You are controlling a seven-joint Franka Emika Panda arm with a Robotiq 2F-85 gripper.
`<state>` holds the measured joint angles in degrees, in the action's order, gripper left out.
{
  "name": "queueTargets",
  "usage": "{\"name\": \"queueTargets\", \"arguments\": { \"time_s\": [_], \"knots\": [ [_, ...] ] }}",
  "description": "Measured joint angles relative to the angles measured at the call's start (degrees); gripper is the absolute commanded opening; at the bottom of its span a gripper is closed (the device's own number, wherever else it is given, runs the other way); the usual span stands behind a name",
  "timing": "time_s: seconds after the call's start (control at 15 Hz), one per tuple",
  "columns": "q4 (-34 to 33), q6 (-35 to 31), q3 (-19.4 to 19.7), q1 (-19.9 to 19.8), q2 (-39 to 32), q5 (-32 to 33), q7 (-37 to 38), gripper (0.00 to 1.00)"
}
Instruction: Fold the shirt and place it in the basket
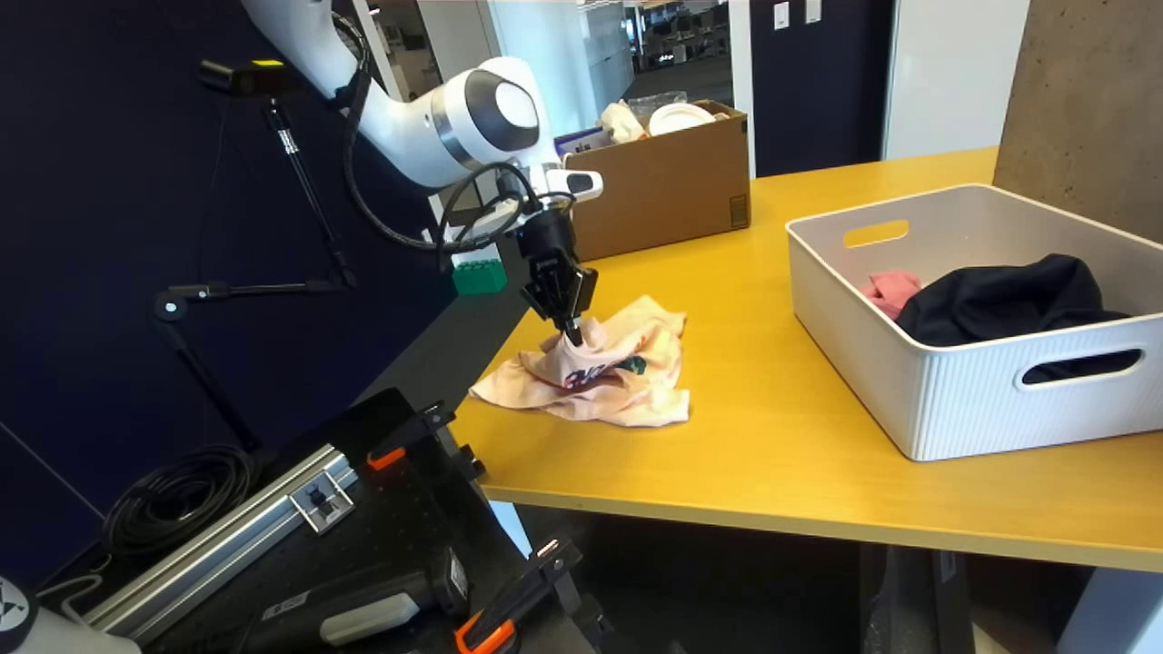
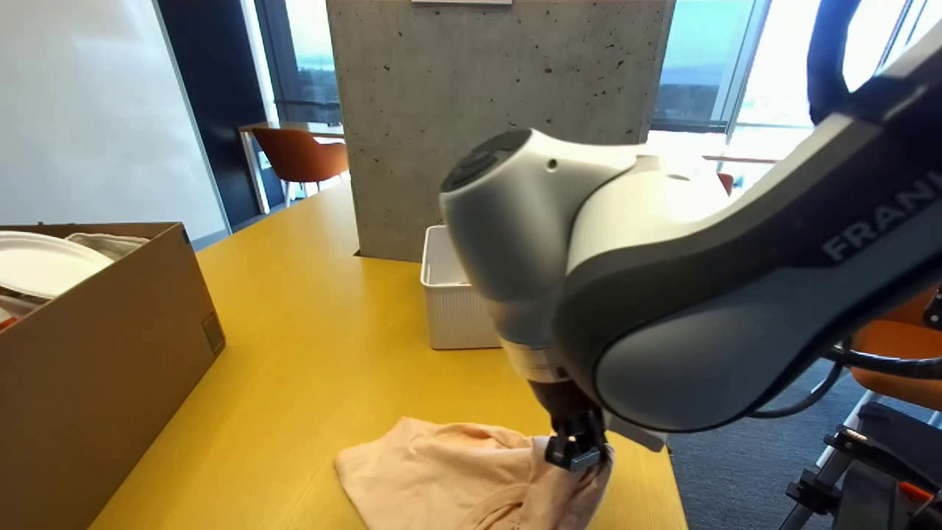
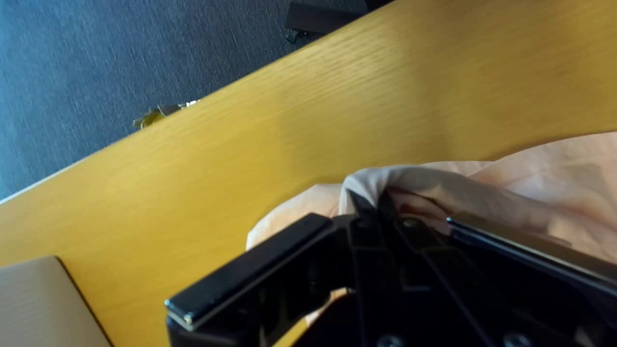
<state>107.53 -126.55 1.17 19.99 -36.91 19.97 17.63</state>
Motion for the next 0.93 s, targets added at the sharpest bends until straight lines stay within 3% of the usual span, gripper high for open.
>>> {"name": "queueTargets", "arguments": {
  "time_s": [0.27, 0.6, 0.93],
  "knots": [
    [6.15, -7.40, 2.52, -3.71, 0.46, 1.81, -0.02, 0.59],
    [8.14, -14.00, 3.31, -3.18, 1.45, 3.86, 0.10, 0.95],
    [8.12, -21.84, -0.20, -1.02, 3.03, 4.18, -3.71, 1.00]
  ]
}}
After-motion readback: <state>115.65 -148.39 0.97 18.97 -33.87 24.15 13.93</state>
